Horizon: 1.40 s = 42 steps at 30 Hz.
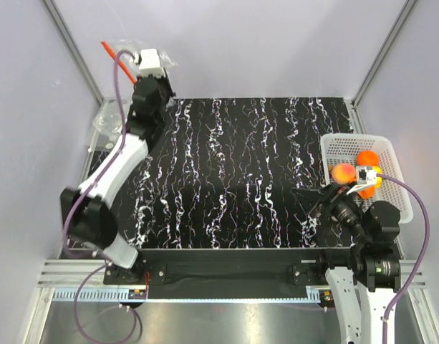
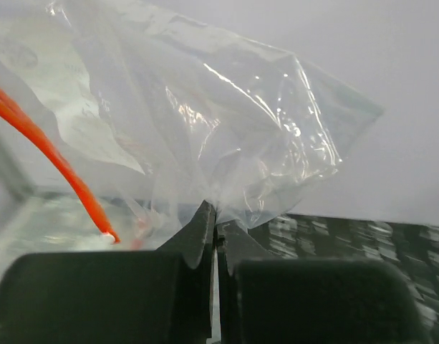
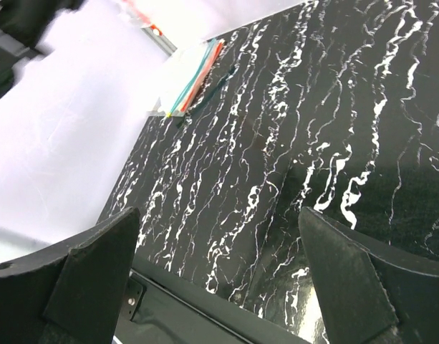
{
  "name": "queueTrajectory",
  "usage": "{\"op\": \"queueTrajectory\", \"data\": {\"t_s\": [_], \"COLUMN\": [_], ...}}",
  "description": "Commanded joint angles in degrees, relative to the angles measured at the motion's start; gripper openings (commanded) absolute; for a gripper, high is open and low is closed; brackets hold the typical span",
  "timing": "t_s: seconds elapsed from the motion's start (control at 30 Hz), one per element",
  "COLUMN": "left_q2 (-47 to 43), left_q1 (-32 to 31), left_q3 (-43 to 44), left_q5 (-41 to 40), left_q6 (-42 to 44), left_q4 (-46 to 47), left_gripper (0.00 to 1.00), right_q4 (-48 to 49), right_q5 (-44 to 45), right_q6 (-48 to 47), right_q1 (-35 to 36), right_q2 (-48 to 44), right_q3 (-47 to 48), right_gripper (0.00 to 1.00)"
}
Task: Place the food in the zip-top bag and seal the zipper
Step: Pick up the zipper food storage bag at the corner of the board, then place the zipper food storage bag at the center of the board.
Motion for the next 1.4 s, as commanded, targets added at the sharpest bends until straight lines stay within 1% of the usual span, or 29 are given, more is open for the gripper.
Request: {"op": "queueTrajectory", "data": {"t_s": [0.0, 0.03, 0.07, 0.1, 0.2, 0.27, 0.3, 0.33, 0.37, 0.4, 0.43, 0.47, 0.63, 0.67, 0.73, 0.77, 0.83, 0.9, 0.93, 0.97, 1.03, 1.07, 1.13, 1.17, 1.2, 1.23, 1.27, 1.3, 1.37], "left_q2": [-9.5, -14.3, -16.7, -20.9, -26.2, -30.9, -32.4, -35.0, -36.0, -36.9, -38.0, -38.4, -40.7, -41.0, -41.7, -41.9, -42.7, -43.6, -45.2, -46.2, -50.0, -51.6, -56.4, -58.2, -59.8, -62.6, -63.6, -64.3, -64.7], "left_q1": [-4.4, -5.3, -7.4, -8.6, -13.0, -14.6, -15.6, -16.0, -17.4, -18.1, -18.8, -20.8, -26.7, -27.6, -27.8, -27.8, -27.8, -27.7, -27.7, -27.7, -27.7, -27.7, -27.7, -27.7, -27.7, -27.6, -27.6, -27.5, -27.6], "left_q3": [-9.1, -10.8, -12.5, -16.1, -21.0, -24.3, -26.1, -31.0, -33.3, -36.0, -40.1, -41.8, -49.9, -53.8, -58.1, -59.9, -64.4, -65.5, -65.4, -65.2, -64.9, -64.9, -63.5, -62.9, -62.0, -60.8, -57.7, -56.1, -51.7], "left_q5": [9.9, 11.0, 12.3, 15.4, 21.3, 25.9, 31.2, 33.4, 35.3, 39.5, 41.5, 42.6, 47.5, 48.1, 50.1, 50.8, 52.7, 54.4, 54.4, 53.9, 51.4, 50.1, 44.6, 42.2, 37.3, 34.6, 31.9, 27.6, 23.9], "left_q6": [-14.5, -18.9, -20.6, -24.1, -28.1, -33.8, -36.0, -41.2, -44.0, -46.6, -51.0, -52.7, -58.3, -59.4, -62.9, -63.5, -63.3, -60.3, -55.5, -53.4, -48.3, -47.0, -42.8, -41.6, -40.5, -38.2, -37.2, -36.4, -35.7], "left_q4": [-4.3, -5.2, -5.5, -5.7, -6.8, -6.4, -5.0, -3.3, 1.5, 4.8, 8.0, 11.9, 20.2, 23.9, 27.3, 29.1, 29.2, 23.2, 19.1, 10.7, 3.4, -3.5, -11.5, -19.4, -23.3, -27.1, -34.5, -37.9, -44.9], "left_gripper": [0.00, 0.00, 0.00, 0.00, 0.00, 0.00, 0.00, 0.00, 0.00, 0.00, 0.00, 0.00, 0.00, 0.00, 0.00, 0.00, 0.00, 0.00, 0.02, 0.11, 0.20, 0.35, 0.42, 0.54, 0.61, 0.68, 0.80, 0.85, 0.86], "right_q4": [-3.3, -4.8, -5.7, -7.0, -8.8, -10.0, -10.4, -11.1, -11.2, -11.0, -10.5, -10.3, -8.6, -8.4, -8.2, -8.2, -7.9, -7.4, -7.0, -6.7, -5.7, -5.3, -4.8, -4.8, -4.4, -4.3, -3.9, -3.1, -2.3], "right_q5": [4.0, 4.5, 5.1, 5.5, 5.2, 5.0, 5.6, 6.1, 6.4, 6.3, 6.4, 6.5, 6.4, 6.3, 6.0, 6.1, 6.3, 6.3, 6.1, 5.9, 5.3, 5.1, 4.6, 4.4, 3.9, 3.5, 1.8, 1.0, -0.5], "right_q6": [0.2, 0.1, -0.5, -0.9, -2.1, -3.4, -3.8, -4.0, -3.9, -3.9, -3.8, -3.3, -2.4, -2.2, -2.3, -2.3, -2.3, -2.1, -1.9, -1.6, -1.2, -1.0, -1.0, -1.0, -1.0, -1.0, -1.6, -1.8, -2.4], "right_q1": [0.2, 0.2, 0.2, 0.2, 0.2, 0.2, 0.2, 0.2, 0.2, 0.2, 0.2, 0.2, 0.2, 0.3, 0.2, 0.2, 0.2, 0.2, 0.2, 0.2, 0.2, 0.2, 0.2, 0.2, 0.2, 0.2, 0.2, 0.2, 0.2], "right_q2": [0.9, 1.7, 2.1, 3.4, 5.1, 6.5, 7.0, 7.7, 7.9, 8.1, 8.3, 8.4, 9.5, 9.9, 10.5, 10.7, 11.4, 12.0, 12.2, 12.5, 13.0, 13.2, 14.1, 14.4, 14.7, 15.6, 16.2, 17.5, 19.0], "right_q3": [3.0, 3.3, 3.6, 4.3, 5.6, 6.0, 6.5, 6.8, 7.0, 7.1, 7.1, 7.1, 5.8, 5.6, 4.9, 4.8, 4.2, 4.0, 3.9, 3.8, 3.4, 3.3, 2.8, 2.7, 2.3, 2.0, 1.7, 1.0, 0.3], "right_gripper": [1.00, 1.00, 1.00, 1.00, 1.00, 1.00, 1.00, 1.00, 1.00, 1.00, 1.00, 1.00, 1.00, 1.00, 1.00, 1.00, 1.00, 1.00, 1.00, 1.00, 1.00, 1.00, 1.00, 1.00, 1.00, 1.00, 1.00, 1.00, 0.99]}}
